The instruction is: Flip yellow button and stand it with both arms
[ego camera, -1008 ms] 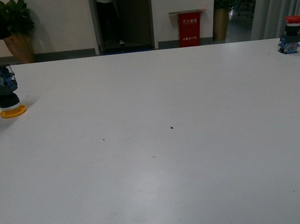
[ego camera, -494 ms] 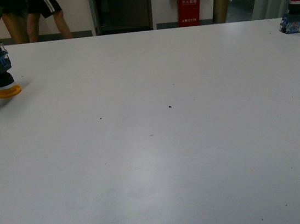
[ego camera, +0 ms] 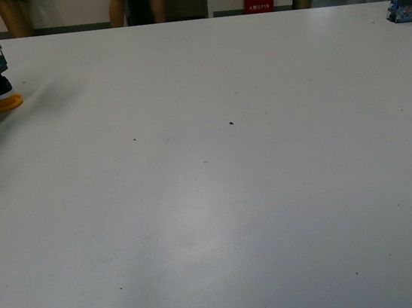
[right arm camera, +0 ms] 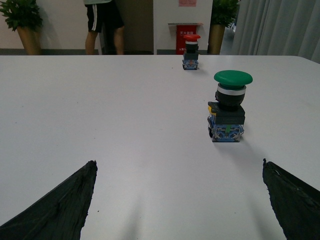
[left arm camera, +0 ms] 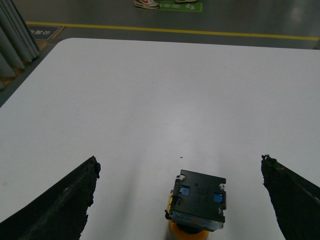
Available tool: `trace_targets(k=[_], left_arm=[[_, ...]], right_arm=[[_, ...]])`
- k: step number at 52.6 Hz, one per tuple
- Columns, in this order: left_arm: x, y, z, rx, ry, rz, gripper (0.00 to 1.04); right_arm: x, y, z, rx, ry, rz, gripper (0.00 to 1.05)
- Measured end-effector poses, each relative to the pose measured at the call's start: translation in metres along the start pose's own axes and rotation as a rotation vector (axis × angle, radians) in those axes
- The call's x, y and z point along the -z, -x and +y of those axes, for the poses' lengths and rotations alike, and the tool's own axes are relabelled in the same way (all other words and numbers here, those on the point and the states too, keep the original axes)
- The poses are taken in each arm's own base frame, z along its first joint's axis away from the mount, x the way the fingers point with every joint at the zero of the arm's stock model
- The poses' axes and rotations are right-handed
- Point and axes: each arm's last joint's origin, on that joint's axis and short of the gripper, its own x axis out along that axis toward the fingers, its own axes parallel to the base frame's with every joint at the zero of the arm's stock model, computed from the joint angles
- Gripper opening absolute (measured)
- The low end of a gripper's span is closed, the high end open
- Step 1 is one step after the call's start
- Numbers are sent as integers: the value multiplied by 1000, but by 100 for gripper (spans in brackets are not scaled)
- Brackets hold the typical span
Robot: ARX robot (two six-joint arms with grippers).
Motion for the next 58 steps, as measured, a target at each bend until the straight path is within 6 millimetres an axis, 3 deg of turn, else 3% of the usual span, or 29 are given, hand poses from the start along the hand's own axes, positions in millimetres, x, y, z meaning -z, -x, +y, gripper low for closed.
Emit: trace_targets(k=[16,46,58], left_arm=[[7,-16,-13,22,-9,37,98],[11,-26,-14,18,7,51,98],[23,-29,-13,19,0,97,98]], right_arm=[[0,0,0,0,0,0,97],[0,0,0,0,0,0,97],[0,0,0,0,0,0,97]])
